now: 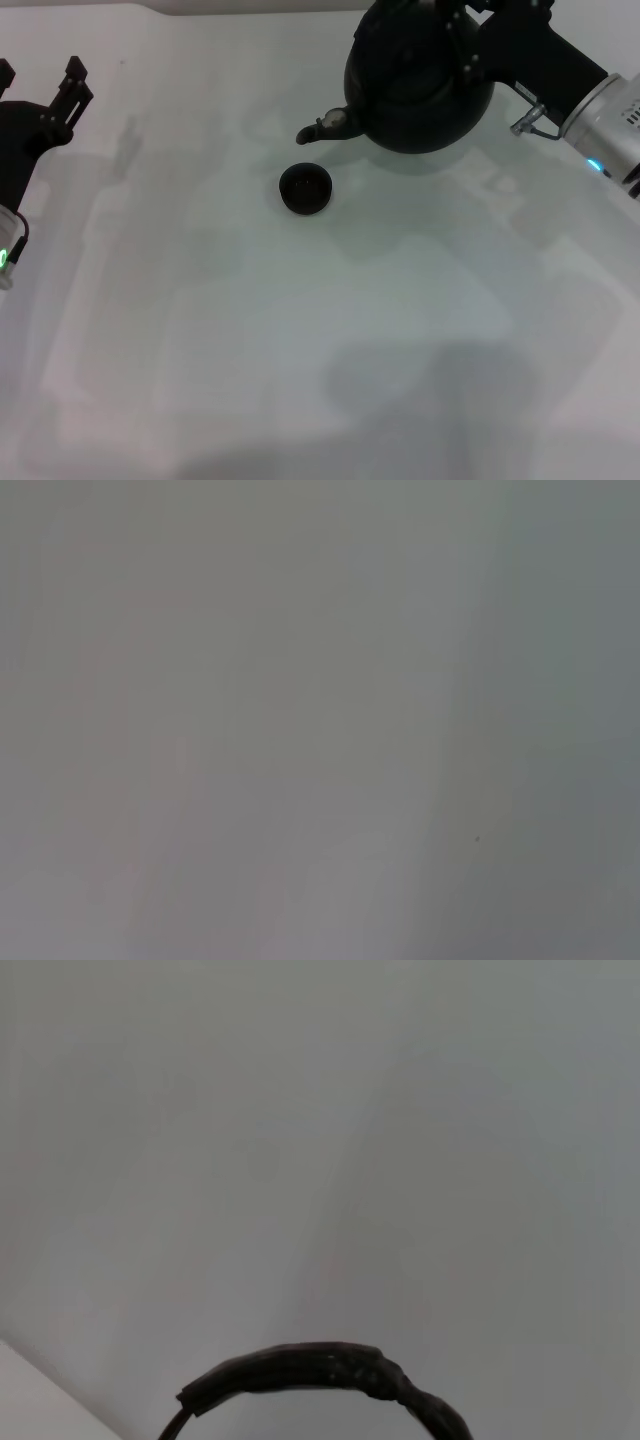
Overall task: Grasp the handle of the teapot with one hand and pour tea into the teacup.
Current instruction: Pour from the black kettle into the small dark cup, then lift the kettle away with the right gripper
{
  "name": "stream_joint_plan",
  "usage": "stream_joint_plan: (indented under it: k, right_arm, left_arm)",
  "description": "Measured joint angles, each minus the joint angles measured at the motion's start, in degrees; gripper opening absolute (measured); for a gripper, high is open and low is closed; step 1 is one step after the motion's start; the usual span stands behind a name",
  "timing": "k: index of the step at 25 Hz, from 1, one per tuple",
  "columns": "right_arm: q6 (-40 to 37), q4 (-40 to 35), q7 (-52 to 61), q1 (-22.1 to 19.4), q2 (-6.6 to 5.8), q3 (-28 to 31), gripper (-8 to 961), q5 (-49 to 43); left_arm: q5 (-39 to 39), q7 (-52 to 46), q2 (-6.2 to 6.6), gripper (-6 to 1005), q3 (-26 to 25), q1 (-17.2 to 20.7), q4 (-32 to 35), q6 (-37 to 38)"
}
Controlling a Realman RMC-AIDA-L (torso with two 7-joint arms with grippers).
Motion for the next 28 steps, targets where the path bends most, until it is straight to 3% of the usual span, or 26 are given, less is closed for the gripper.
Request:
stream_joint_plan:
  k: [28]
  right_arm:
    - [-0.1, 0.3, -10.1, -0.3, -0.18, -0.1, 135, 0.0]
  left_arm:
    - [0.0, -0.7, -0.09, 887, -0.2, -0.4, 0.1, -1.1]
